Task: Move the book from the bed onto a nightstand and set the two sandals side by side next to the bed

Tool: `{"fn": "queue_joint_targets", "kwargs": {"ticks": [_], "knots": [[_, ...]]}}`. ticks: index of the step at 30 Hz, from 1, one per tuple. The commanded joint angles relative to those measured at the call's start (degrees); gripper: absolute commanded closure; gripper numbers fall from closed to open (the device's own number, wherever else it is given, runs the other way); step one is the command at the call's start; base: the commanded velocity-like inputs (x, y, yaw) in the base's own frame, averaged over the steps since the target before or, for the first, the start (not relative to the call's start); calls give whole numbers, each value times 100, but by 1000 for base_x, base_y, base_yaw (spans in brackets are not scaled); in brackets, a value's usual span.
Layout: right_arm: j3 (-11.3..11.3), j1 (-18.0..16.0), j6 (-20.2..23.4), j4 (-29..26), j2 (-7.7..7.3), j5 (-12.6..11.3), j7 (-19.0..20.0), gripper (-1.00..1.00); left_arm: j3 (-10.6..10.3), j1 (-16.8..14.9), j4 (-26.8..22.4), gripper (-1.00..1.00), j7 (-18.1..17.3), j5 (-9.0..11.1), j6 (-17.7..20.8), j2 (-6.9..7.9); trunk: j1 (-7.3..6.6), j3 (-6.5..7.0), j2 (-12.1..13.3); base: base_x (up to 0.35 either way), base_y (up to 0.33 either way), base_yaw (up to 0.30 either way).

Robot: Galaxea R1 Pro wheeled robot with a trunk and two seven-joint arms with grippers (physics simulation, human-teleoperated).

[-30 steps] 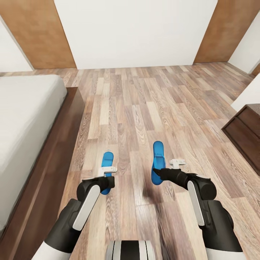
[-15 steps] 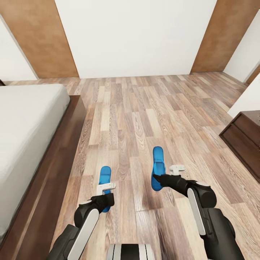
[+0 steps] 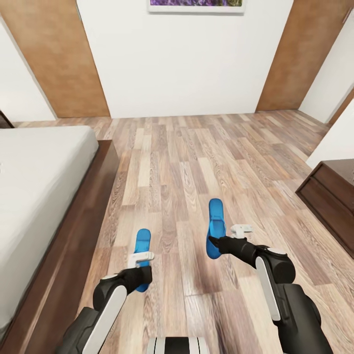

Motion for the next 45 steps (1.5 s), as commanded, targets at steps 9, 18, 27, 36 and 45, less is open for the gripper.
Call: {"fn": "queue_joint_targets", "kwargs": {"ticks": [9, 18, 27, 36, 45], "knots": [[-18, -3, 24, -4, 5, -10, 5, 100, -69, 28, 417, 100, -366, 80, -168, 96, -24, 196, 11, 0, 0, 0], [7, -3, 41, -4, 11, -16, 6, 100, -86, 46, 968, 100, -449, 91, -611, 54, -47, 395, 23, 0, 0, 0], [7, -6, 61, -4, 13, -17, 6, 100, -86, 50, 1656, 100, -467, 145, -1281, 22, -70, 594, 35, 0, 0, 0], [14, -5, 84, -4, 18, -17, 6, 100, -85, 51, 1789, 100, -469, 124, -1486, -24, -94, 794, 47, 0, 0, 0], [19, -6, 64, -4, 22, -17, 2, 100, -80, 50, 2016, 100, -484, 145, -1619, -33, -117, 993, 59, 0, 0, 0]]}}
